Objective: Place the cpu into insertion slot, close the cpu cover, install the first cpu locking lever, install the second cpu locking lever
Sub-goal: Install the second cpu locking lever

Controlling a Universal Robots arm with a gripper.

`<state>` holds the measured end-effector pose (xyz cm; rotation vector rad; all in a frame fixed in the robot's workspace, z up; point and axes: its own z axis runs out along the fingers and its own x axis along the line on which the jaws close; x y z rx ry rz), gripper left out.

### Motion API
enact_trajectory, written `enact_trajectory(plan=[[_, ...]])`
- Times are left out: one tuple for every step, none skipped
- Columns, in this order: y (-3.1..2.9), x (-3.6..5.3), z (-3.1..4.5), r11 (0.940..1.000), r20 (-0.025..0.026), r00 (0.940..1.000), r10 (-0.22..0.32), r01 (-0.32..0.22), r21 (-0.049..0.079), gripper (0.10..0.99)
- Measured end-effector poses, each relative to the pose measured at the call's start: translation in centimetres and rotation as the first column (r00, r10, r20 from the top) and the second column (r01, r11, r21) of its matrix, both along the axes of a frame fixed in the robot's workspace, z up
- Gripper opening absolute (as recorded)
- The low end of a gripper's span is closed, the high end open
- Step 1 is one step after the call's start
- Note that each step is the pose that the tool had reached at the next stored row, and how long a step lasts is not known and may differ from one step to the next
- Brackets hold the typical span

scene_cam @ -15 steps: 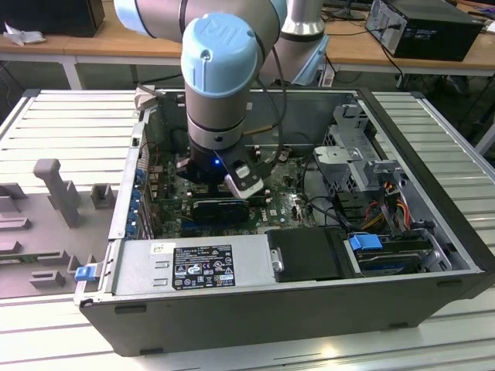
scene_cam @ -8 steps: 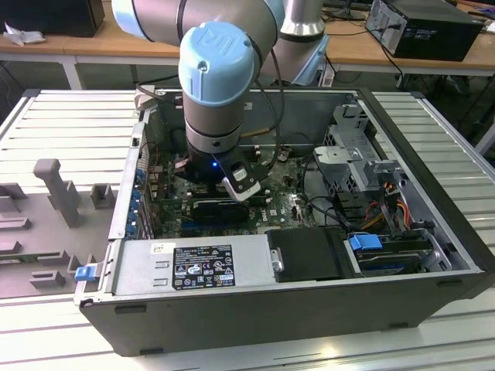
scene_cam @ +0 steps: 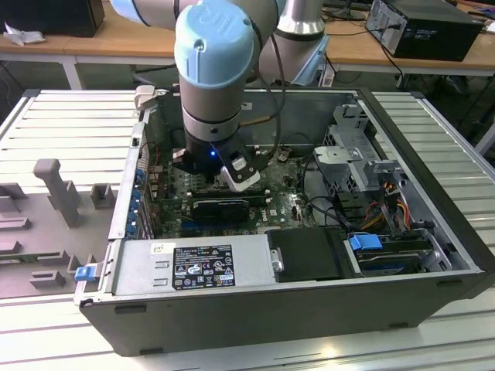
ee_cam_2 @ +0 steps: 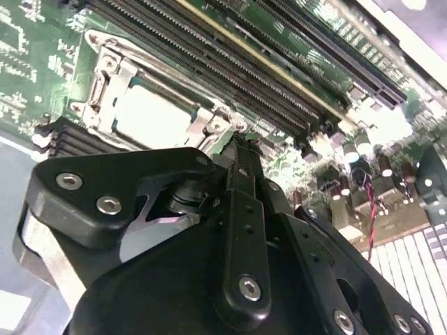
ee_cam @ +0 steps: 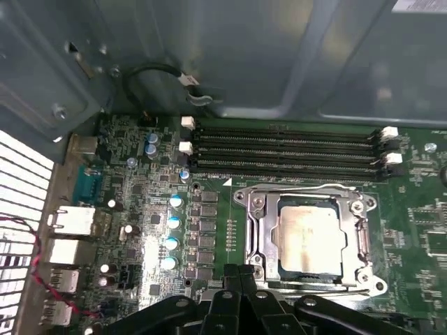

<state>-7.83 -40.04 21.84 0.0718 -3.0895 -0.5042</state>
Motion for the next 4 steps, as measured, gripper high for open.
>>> enact_trajectory(plan=[[0.0,0.0,0.35,1.0,0.0001,1.0,0.0,0.0,0.0,0.106],[0.0,0.0,0.56,1.0,-0.0001,1.0,0.0,0.0,0.0,0.106],[0.0,0.0,0.64,1.0,0.0,1.0,0.0,0.0,0.0,0.106],[0.0,0.0,0.64,1.0,0.0001,1.0,0.0,0.0,0.0,0.106]])
